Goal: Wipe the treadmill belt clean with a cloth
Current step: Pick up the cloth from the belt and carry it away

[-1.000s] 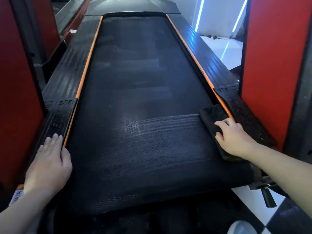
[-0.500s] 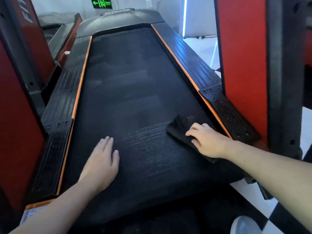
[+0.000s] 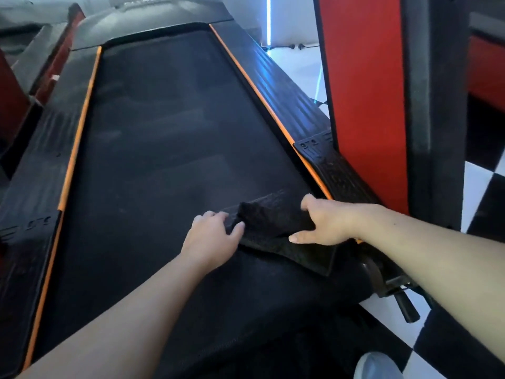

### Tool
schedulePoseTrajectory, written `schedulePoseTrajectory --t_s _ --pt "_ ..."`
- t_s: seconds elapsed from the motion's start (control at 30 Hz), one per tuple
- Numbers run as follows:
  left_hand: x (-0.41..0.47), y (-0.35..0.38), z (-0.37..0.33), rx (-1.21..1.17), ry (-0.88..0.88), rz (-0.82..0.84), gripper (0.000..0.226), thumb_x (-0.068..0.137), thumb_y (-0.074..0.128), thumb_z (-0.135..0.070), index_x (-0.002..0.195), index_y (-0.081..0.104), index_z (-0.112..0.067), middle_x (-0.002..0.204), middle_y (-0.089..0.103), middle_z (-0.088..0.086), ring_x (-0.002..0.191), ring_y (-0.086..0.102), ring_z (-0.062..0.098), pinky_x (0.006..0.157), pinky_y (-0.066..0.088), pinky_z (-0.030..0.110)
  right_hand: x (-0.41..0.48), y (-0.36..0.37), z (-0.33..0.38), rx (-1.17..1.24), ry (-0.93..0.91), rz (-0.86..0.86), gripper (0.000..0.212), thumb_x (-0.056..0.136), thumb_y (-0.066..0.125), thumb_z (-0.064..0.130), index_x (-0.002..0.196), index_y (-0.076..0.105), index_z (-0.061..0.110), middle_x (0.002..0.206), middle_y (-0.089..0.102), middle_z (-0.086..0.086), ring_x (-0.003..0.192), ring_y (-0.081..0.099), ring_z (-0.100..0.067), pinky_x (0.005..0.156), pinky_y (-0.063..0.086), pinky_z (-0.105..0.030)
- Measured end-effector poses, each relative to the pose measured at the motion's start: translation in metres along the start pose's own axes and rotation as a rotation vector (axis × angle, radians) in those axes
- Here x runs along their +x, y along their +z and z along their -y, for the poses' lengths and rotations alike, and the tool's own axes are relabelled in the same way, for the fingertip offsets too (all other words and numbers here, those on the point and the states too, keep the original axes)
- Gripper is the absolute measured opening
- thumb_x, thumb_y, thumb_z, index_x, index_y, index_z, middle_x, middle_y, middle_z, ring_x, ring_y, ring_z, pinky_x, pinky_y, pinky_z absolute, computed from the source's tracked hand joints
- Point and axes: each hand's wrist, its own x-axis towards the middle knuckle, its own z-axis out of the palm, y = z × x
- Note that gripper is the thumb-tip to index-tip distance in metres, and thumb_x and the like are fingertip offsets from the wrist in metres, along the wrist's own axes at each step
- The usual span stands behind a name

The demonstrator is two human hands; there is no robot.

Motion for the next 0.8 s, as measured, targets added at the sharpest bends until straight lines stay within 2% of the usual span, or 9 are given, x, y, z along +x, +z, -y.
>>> schedulePoseTrajectory --t_s 0.1,0.2,0.33,0.43,0.53,0.6,0.67,0.73,0.8 --pt "0.025 0.003 -0.015 0.063 -0.045 0.118 0.064 0.086 0.051 -0.068 0.128 0.052 -0.019 0.122 0.055 -0.001 0.123 0.042 0.022 0.087 0.043 0.033 0.008 -0.009 -0.009 -0.041 0.123 0.169 0.084 0.087 0.06 0.065 0.148 0.036 0.012 0.143 0.049 -0.009 0.125 0.052 -0.028 0.104 0.045 -0.039" --pt "0.04 0.006 -0.017 0.129 -0.103 0.233 0.071 0.08 0.057 -0.072 0.123 0.051 -0.016 0.122 0.056 0.003 0.122 0.046 0.025 0.092 0.046 0.036 0.011 -0.011 -0.009 0.001 0.15 0.22 0.078 0.088 0.064 0.061 0.144 0.043 0.01 0.14 0.051 -0.009 0.125 0.051 -0.029 0.103 0.046 -0.038" --pt "0.047 -0.006 -0.027 0.167 -0.151 0.308 0.052 0.082 0.062 -0.066 0.095 0.054 -0.016 0.111 0.058 0.005 0.113 0.053 0.029 0.09 0.048 0.036 -0.001 -0.01 -0.008 0.097 0.17 0.188 0.068 0.089 0.062 0.06 0.138 0.051 0.014 0.141 0.048 -0.013 0.136 0.036 -0.03 0.105 0.044 -0.044" --pt "0.039 -0.024 -0.04 0.036 -0.204 0.341 0.046 0.084 0.069 -0.054 0.099 0.055 -0.013 0.103 0.057 0.002 0.105 0.056 0.026 0.08 0.046 0.032 -0.022 -0.017 -0.012 0.312 0.186 0.158 0.06 0.089 0.069 0.049 0.134 0.055 0.013 0.134 0.056 -0.006 0.12 0.054 -0.025 0.098 0.048 -0.034" --pt "0.032 -0.044 -0.054 -0.091 -0.254 0.36 0.04 0.083 0.073 -0.046 0.087 0.051 -0.014 0.093 0.056 0.0 0.084 0.053 0.021 0.068 0.041 0.032 -0.047 -0.034 -0.015 0.419 0.189 0.153 0.056 0.093 0.066 0.042 0.139 0.051 0.014 0.138 0.053 -0.004 0.121 0.054 -0.024 0.089 0.044 -0.029" --pt "0.027 -0.06 -0.065 -0.15 -0.27 0.362 0.04 0.083 0.074 -0.044 0.09 0.049 -0.014 0.096 0.056 -0.001 0.087 0.053 0.02 0.075 0.045 0.033 -0.062 -0.047 -0.016 0.489 0.191 0.12 0.055 0.093 0.065 0.041 0.139 0.049 0.017 0.139 0.051 -0.003 0.12 0.054 -0.022 0.085 0.04 -0.027" --pt "0.021 -0.081 -0.078 -0.196 -0.286 0.379 0.04 0.082 0.075 -0.045 0.1 0.052 -0.017 0.101 0.057 -0.005 0.097 0.056 0.02 0.085 0.047 0.034 -0.082 -0.063 -0.018 0.564 0.192 0.092 0.05 0.092 0.066 0.039 0.135 0.05 0.02 0.133 0.052 -0.002 0.105 0.057 -0.018 0.077 0.041 -0.026" --pt "0.014 -0.104 -0.091 -0.224 -0.277 0.384 0.038 0.081 0.077 -0.044 0.099 0.057 -0.018 0.099 0.062 -0.006 0.095 0.059 0.017 0.084 0.049 0.036 -0.103 -0.08 -0.022 0.623 0.187 0.06 0.045 0.091 0.066 0.037 0.131 0.051 0.022 0.124 0.053 0.0 0.084 0.056 -0.013 0.064 0.041 -0.024" --pt "0.005 -0.131 -0.11 -0.228 -0.259 0.395 0.035 0.079 0.079 -0.044 0.096 0.059 -0.02 0.096 0.064 -0.004 0.09 0.06 0.016 0.083 0.051 0.037 -0.129 -0.1 -0.026 0.664 0.195 0.018 0.04 0.091 0.066 0.036 0.126 0.052 0.023 0.121 0.051 0.001 0.085 0.054 -0.014 0.068 0.043 -0.026"
